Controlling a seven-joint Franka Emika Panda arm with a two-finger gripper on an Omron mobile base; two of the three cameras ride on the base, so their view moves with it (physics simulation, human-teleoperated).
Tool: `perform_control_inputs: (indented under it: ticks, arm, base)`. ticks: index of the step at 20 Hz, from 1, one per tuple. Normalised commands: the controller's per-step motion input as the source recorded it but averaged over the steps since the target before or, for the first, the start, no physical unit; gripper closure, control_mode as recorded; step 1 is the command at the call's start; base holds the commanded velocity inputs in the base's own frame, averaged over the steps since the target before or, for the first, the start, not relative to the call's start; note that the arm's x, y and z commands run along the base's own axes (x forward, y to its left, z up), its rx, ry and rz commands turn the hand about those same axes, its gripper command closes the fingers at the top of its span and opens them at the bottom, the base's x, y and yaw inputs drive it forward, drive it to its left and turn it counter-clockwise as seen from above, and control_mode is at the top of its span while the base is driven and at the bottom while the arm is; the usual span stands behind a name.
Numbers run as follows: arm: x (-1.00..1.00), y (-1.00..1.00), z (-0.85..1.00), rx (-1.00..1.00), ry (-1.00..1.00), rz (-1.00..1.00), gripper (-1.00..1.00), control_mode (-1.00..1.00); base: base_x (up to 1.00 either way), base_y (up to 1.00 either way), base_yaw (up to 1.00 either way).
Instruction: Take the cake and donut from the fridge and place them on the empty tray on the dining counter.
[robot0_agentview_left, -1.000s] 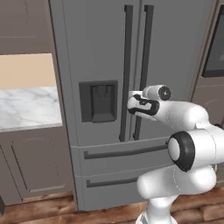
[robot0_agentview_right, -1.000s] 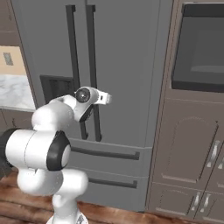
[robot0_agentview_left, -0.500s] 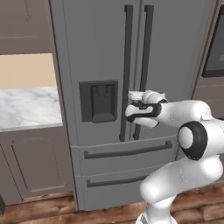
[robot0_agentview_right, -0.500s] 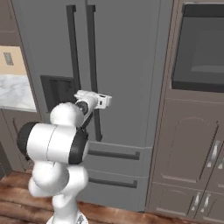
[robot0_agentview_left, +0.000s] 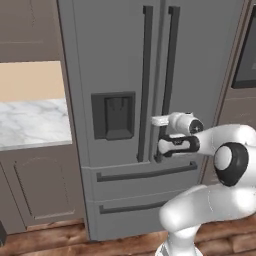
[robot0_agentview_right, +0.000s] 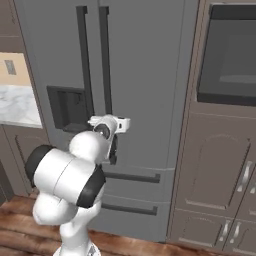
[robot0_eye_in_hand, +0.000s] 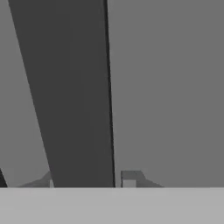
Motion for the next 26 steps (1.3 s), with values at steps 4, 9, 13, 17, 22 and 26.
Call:
perform_control_inputs:
  ticks: [4,9,13,17,22,26]
  arm:
    - [-0.37,-0.54,0.72,-0.07,0.35,0.1,1.0,-1.0]
    - [-0.56,-0.85,0.54,-0.03,0.29,0.13,1.0,-1.0]
    - [-0.67,-1.0,0.44,0.0,0.17,0.14,1.0,-1.0]
    - [-0.68,-1.0,0.4,0.0,0.07,0.14,1.0,-1.0]
    - [-0.64,-1.0,0.4,0.0,0.02,0.16,1.0,-1.0]
    - [-0.5,-1.0,0.38,0.0,0.0,0.16,1.0,-1.0]
  base:
    - [0.0,0.0,0.0]
    - [0.0,0.0,0.0]
    - [0.0,0.0,0.0]
    - [0.0,0.0,0.0]
    - [0.0,0.0,0.0]
    - [0.0,0.0,0.0]
